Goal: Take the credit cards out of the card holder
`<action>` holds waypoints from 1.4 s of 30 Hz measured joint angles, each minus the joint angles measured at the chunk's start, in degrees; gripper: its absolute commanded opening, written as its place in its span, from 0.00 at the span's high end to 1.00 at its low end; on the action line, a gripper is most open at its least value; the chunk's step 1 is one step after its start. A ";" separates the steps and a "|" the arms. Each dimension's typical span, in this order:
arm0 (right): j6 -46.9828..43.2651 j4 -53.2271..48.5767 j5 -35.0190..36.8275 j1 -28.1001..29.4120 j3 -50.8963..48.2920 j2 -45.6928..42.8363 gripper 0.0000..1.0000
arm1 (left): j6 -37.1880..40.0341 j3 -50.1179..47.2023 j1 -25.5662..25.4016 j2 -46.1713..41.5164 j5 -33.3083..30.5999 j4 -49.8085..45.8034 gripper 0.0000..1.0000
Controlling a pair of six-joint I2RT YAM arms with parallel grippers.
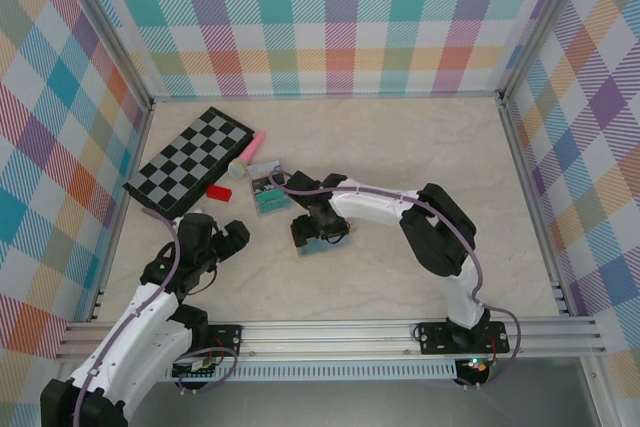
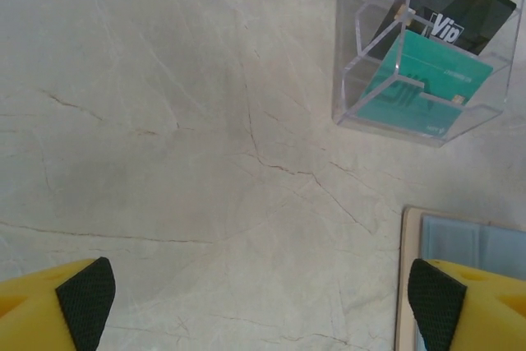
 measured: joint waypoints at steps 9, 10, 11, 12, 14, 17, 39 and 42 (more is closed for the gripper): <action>-0.17 -2.60 1.33 0.00 1.86 1.66 0.23 | -0.22 -0.02 0.00 1.40 2.67 2.56 0.00; -0.20 -2.78 1.51 0.00 1.97 1.79 0.24 | -0.22 -0.02 0.00 1.97 3.30 3.04 0.00; -0.20 -2.93 1.62 0.00 2.08 1.90 0.25 | -0.20 -0.02 0.00 2.43 3.82 3.30 0.00; -0.20 -3.06 1.73 0.00 2.14 1.99 0.26 | -0.20 -0.02 0.00 2.95 4.57 3.58 0.00; -0.15 -3.28 1.92 0.00 2.27 2.16 0.29 | -0.02 -0.02 0.00 3.87 6.14 4.17 0.00; -0.09 -3.43 2.14 0.00 2.36 2.23 0.34 | 0.22 -0.02 0.00 5.14 8.98 5.60 0.00; 1.97 3.17 0.61 -2.34 -4.59 -1.88 0.66 | -2.27 0.00 -1.81 16.35 24.76 20.59 0.54; 2.56 3.93 0.61 -2.38 -5.27 -2.27 0.67 | -2.97 0.22 -3.76 20.11 25.29 22.60 0.61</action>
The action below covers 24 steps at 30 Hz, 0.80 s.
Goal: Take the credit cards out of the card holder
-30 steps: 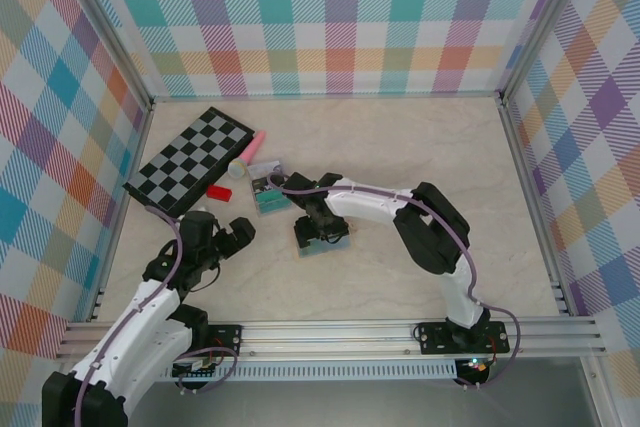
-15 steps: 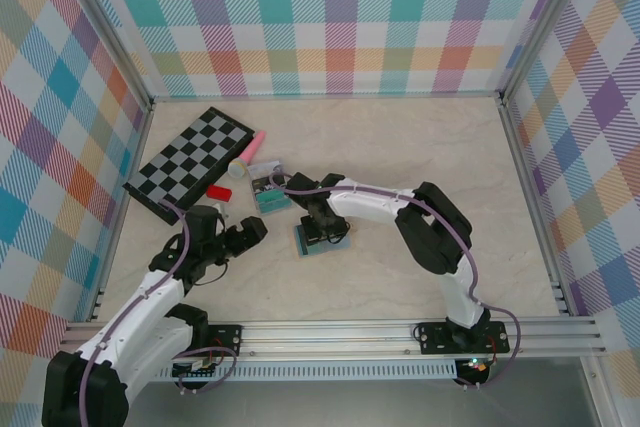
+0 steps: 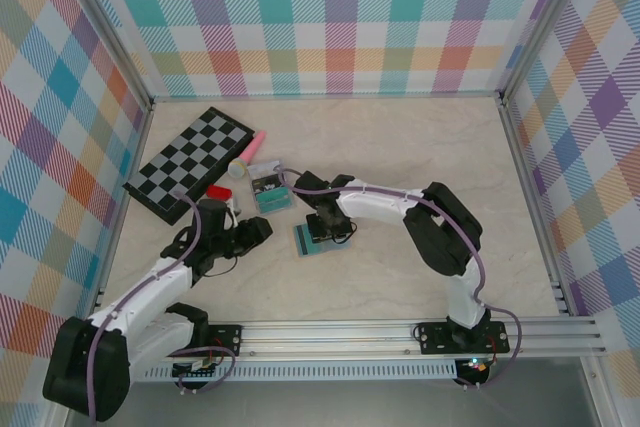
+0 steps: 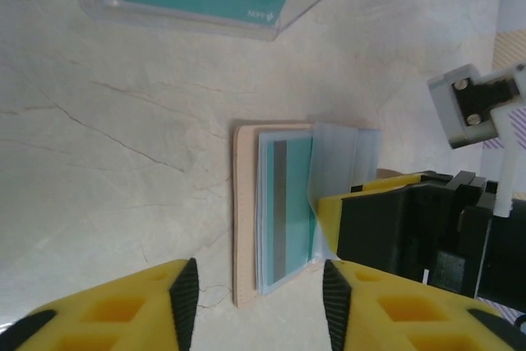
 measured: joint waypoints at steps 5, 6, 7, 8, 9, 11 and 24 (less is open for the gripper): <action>0.79 0.92 -0.04 -0.31 -0.96 -0.57 0.68 | -0.66 3.04 -5.33 8.13 -0.04 1.88 0.73; 0.94 1.01 -0.07 -0.33 -1.05 -0.63 0.68 | -0.76 4.13 -6.73 10.03 -0.46 2.47 0.74; 1.11 1.11 -0.04 -0.33 -1.11 -0.70 0.68 | -0.85 5.14 -8.02 11.82 -0.90 3.15 0.76; 1.31 1.20 -0.02 -0.33 -1.22 -0.74 0.68 | -1.07 6.12 -9.11 13.46 -1.09 3.69 0.78; 1.53 1.31 -0.02 -0.33 -1.29 -0.81 0.68 | -1.20 7.13 -10.29 15.23 -1.40 4.33 0.80; 1.84 1.38 -0.02 -0.33 -1.36 -0.83 0.68 | -1.49 8.87 -12.04 18.47 -2.16 5.11 0.83; 3.23 3.78 -0.02 -0.63 -3.69 -2.36 0.67 | -1.31 14.73 -14.45 30.27 -6.05 3.85 0.93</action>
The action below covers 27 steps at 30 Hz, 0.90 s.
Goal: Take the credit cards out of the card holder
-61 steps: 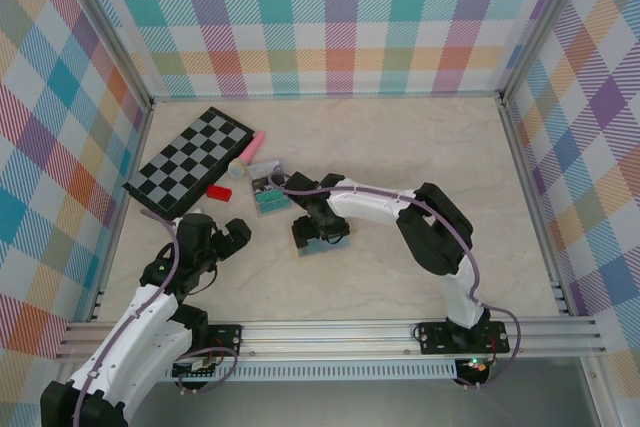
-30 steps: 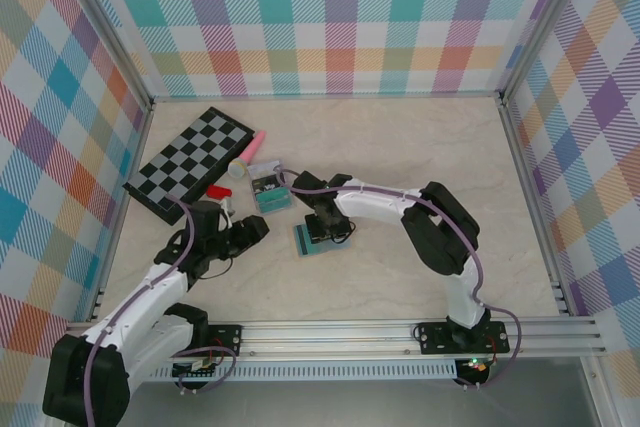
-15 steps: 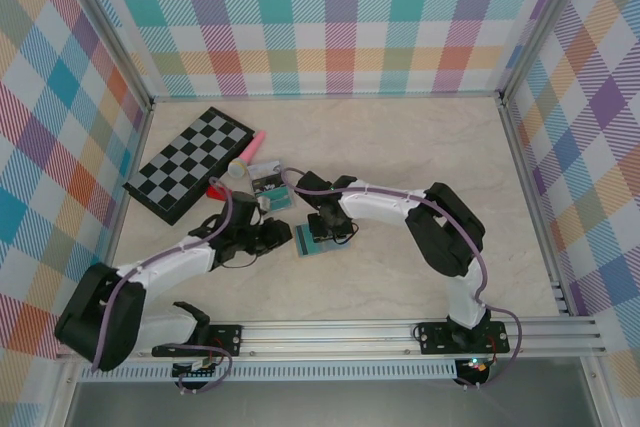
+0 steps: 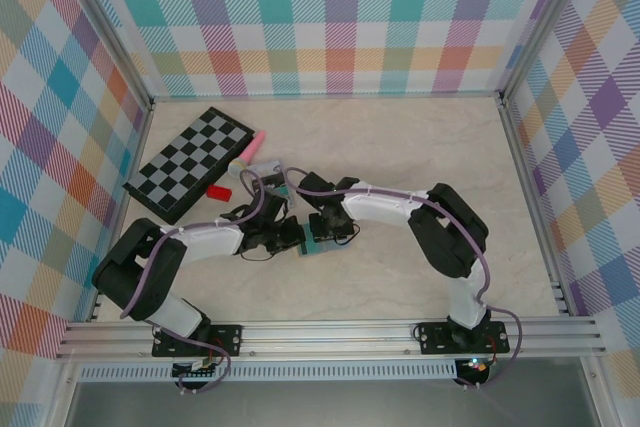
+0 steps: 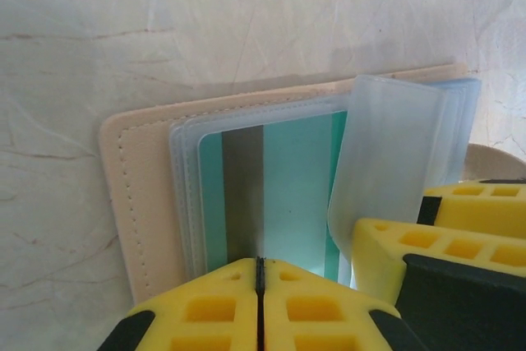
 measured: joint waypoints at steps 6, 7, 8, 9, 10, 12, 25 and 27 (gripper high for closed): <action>1.99 0.55 1.44 -1.05 -2.14 -1.77 0.66 | 0.46 1.33 -0.09 0.42 -1.09 -2.29 0.94; 2.40 0.52 1.77 -1.31 -2.56 -2.14 0.65 | 0.52 1.36 -0.09 0.39 -1.09 -2.40 0.95; 3.13 0.33 2.40 -1.60 -2.95 -2.58 0.65 | 0.68 1.36 -0.09 0.39 -1.09 -2.43 0.95; 3.54 0.02 3.04 -1.84 -3.19 -2.91 0.64 | 0.74 1.36 -0.09 0.39 -1.09 -2.43 0.95; 4.02 -0.76 4.07 -2.10 -3.37 -3.30 0.63 | 0.87 1.38 -0.09 0.39 -1.09 -2.45 0.95; 5.14 -2.23 6.19 -2.75 -3.78 -4.15 0.62 | 0.98 1.40 -0.09 0.42 -1.09 -2.47 0.95; 7.67 -4.39 11.19 -3.72 -6.97 -17.16 0.59 | 1.11 2.14 -0.09 0.39 -0.83 -4.04 0.91; 7.13 -3.32 10.25 -3.72 -6.97 -18.49 0.58 | 1.27 2.14 -0.09 0.39 0.07 -4.02 0.90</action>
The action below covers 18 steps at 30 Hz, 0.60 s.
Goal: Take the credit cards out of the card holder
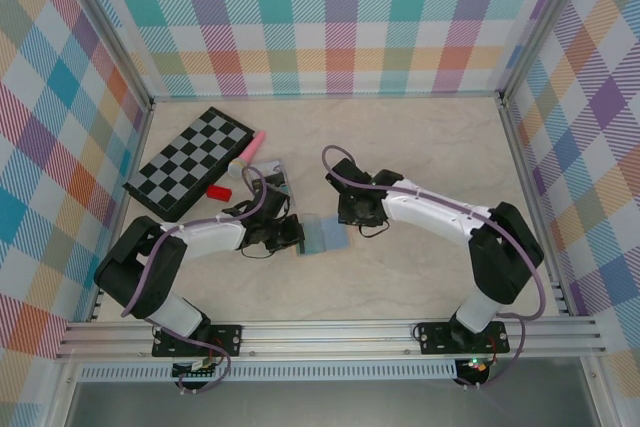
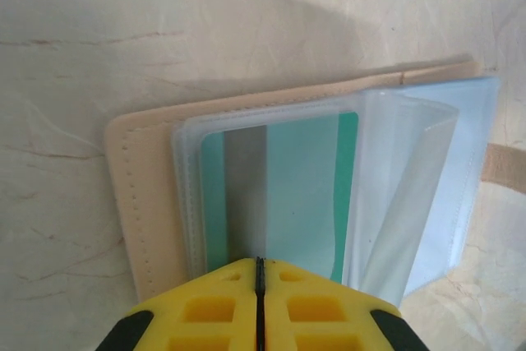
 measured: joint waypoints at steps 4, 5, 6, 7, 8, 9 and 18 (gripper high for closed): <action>-0.57 1.97 -1.36 0.00 -0.50 -0.96 0.59 | 0.07 0.35 -0.24 0.07 2.62 0.26 0.89; -0.57 2.29 -1.49 0.00 -0.85 -1.07 0.59 | 0.07 0.76 -0.50 0.20 3.34 0.39 0.88; -0.55 2.47 -1.57 0.00 -1.14 -1.14 0.59 | 0.09 1.27 -0.81 0.46 3.80 0.57 0.88; -0.52 2.73 -1.60 0.00 -1.55 -1.25 0.59 | 0.17 2.01 -1.20 0.90 4.35 0.90 0.88; -0.50 2.82 -1.57 0.00 -1.90 -1.40 0.59 | 0.26 2.99 -1.75 1.53 4.83 1.36 0.88; -0.48 2.82 -1.55 0.00 -2.21 -1.55 0.59 | 0.28 3.89 -2.19 2.14 5.14 1.64 0.88; 0.55 3.10 -1.11 -0.28 -5.22 -5.22 0.57 | 0.26 11.80 -4.87 10.95 4.90 2.25 0.89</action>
